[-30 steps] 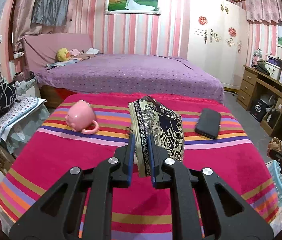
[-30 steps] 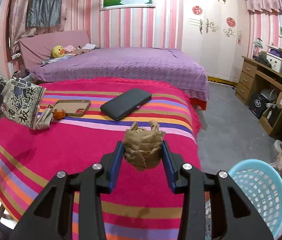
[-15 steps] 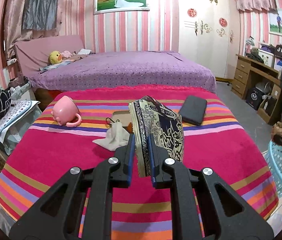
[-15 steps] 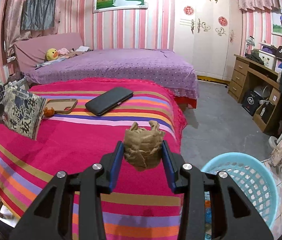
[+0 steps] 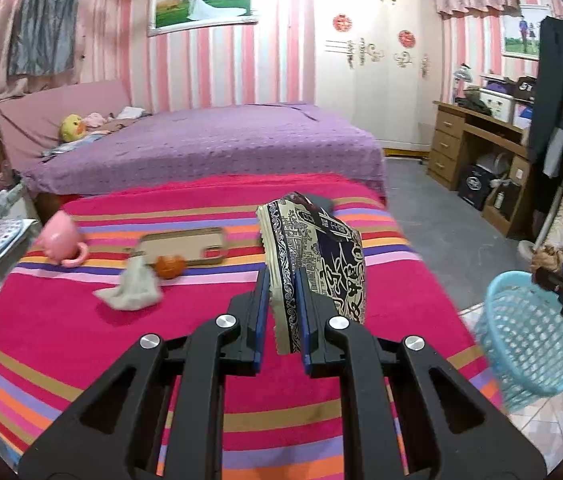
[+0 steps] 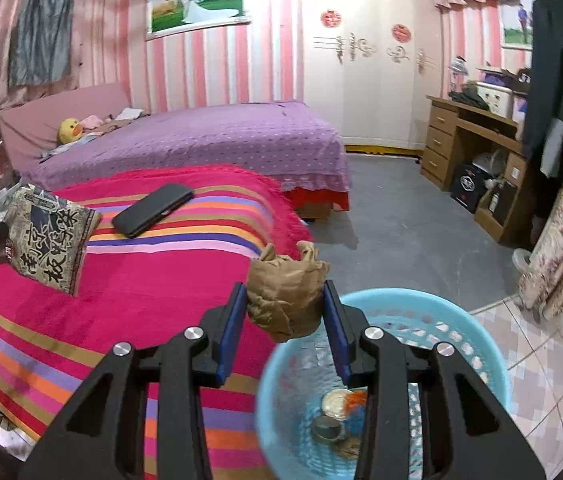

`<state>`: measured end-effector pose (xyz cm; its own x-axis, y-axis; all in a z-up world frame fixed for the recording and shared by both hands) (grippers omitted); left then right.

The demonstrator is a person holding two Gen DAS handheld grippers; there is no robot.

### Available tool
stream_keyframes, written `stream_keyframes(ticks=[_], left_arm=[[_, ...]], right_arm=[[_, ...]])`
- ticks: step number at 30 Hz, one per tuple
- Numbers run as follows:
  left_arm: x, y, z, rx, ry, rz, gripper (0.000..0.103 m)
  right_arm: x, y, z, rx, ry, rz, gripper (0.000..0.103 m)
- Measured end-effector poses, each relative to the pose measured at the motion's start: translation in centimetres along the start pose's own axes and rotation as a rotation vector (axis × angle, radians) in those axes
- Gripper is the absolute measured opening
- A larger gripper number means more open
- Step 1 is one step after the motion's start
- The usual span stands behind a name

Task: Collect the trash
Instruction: 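Carry the snack bag and brown paper in both tools over the blue basket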

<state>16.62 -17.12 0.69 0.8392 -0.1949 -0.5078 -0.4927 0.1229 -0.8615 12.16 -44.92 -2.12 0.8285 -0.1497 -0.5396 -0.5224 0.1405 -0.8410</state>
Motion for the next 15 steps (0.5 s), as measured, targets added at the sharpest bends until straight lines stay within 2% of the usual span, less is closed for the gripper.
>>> stream_keyframes(ticks=[15], left_arm=[[1.4, -0.2, -16.1, 0.144, 0.187, -0.014, 0.012]], right_arm=[[-0.5, 1.4, -9.3, 0.104, 0.119, 0.01, 0.039]])
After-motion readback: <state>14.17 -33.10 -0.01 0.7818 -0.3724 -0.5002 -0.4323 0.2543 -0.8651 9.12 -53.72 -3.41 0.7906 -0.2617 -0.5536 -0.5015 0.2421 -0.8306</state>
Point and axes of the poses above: each gripper's, at about its wrist camera, not at the fingertips, and x roughly the way its jaws point, z to its left, y to its underside, the point moved 2 cm from there along x, roughly the way its jaws point
